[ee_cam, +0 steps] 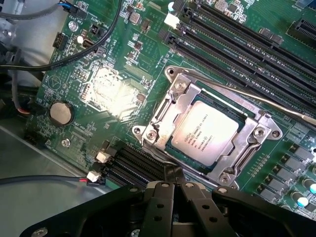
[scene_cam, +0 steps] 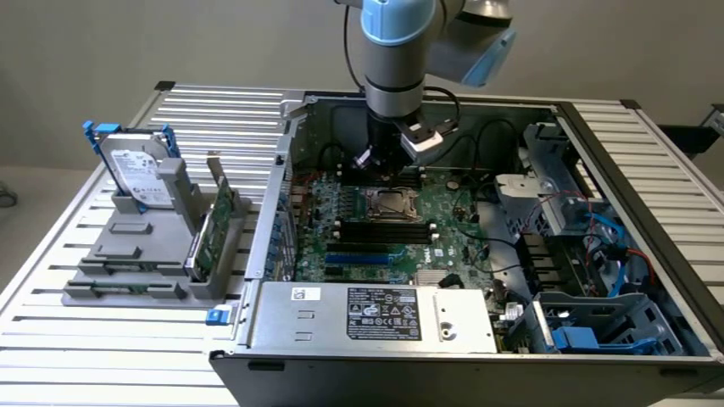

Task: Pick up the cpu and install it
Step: 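Install the first cpu locking lever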

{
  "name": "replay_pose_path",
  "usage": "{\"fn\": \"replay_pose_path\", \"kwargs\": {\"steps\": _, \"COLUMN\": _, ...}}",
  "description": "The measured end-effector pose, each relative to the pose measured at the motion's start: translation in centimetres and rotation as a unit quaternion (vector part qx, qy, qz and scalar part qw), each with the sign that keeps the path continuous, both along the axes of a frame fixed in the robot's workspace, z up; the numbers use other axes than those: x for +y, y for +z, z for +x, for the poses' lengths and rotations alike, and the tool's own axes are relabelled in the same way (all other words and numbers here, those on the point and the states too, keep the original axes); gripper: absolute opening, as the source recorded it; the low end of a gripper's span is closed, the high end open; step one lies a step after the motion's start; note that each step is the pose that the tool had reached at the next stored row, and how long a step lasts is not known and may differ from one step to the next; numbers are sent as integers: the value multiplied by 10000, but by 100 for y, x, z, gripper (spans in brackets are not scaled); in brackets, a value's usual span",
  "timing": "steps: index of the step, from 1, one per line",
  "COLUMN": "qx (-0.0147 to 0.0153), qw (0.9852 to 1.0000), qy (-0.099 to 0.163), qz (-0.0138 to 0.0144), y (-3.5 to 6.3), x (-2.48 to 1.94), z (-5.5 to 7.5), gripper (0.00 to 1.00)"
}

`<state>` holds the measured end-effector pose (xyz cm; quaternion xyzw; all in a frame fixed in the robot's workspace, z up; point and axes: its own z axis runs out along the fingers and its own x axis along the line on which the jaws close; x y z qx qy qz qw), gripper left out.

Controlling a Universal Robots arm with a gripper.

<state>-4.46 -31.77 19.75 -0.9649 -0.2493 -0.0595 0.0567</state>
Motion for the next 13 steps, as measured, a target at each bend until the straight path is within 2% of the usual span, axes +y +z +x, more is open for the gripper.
{"fn": "replay_pose_path", "kwargs": {"steps": 5, "qx": 37, "qw": 10000, "qy": 0, "qz": -4, "y": 1, "x": 3, "z": 0, "gripper": 11}}
{"fn": "replay_pose_path", "kwargs": {"steps": 13, "qx": 114, "qw": 9999, "qy": -1, "qz": -39, "y": 8, "x": 3, "z": -1, "gripper": 11}}
